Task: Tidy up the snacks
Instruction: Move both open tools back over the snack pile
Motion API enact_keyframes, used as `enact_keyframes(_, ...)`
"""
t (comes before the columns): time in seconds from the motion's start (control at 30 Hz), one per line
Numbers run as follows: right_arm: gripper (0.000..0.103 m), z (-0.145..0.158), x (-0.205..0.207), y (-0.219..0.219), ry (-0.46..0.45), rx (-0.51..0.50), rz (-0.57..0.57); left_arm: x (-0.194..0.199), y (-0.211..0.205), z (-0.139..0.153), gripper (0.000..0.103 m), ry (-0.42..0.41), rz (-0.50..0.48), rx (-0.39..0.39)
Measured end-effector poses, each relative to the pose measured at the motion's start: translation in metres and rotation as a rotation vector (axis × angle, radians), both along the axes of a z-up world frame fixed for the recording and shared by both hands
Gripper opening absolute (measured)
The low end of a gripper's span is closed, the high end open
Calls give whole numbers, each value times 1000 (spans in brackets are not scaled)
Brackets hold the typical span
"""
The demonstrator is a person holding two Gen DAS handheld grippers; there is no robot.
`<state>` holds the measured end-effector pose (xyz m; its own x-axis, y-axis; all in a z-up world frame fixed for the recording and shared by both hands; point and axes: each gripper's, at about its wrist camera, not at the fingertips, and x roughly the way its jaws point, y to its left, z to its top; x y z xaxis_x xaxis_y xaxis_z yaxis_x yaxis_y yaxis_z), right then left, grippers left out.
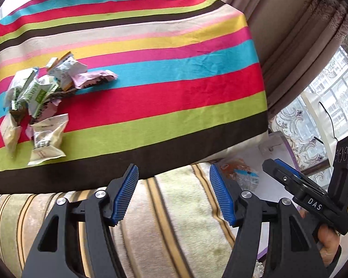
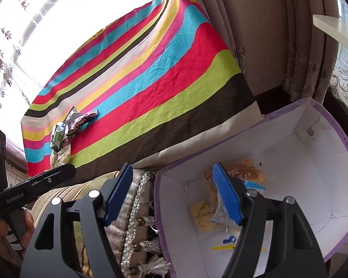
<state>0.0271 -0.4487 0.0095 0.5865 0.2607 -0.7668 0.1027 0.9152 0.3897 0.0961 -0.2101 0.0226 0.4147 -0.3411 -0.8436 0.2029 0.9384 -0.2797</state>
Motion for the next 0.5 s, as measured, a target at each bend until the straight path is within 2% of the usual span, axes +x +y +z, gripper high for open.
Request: enact_keyframes(0.5, 72, 6, 16, 58, 5, -1, 122, -14, 107, 7, 62, -25, 201, -6)
